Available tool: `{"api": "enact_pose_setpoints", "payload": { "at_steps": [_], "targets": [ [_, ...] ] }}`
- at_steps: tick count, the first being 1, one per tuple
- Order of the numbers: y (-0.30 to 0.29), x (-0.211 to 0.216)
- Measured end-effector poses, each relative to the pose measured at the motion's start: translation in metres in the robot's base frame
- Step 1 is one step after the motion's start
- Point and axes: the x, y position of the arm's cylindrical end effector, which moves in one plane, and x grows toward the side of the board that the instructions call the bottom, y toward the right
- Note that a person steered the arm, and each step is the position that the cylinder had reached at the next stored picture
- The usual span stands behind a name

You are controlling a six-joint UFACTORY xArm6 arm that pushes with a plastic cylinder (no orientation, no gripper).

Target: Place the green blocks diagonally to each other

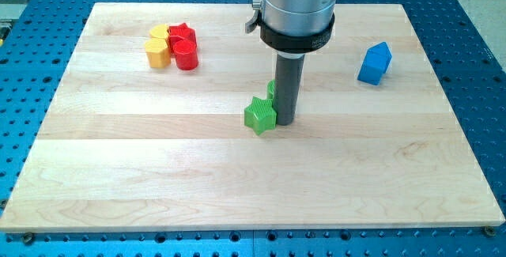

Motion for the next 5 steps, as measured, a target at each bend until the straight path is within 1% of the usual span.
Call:
{"api": "enact_pose_setpoints", "payload": {
  "at_steps": [1,2,3,4,5],
  "targets": [
    [0.007,0.0],
    [0.04,-0.008],
    [0.051,-0.048],
    [0.032,-0.113],
    [-0.013,-0.179]
  ]
}}
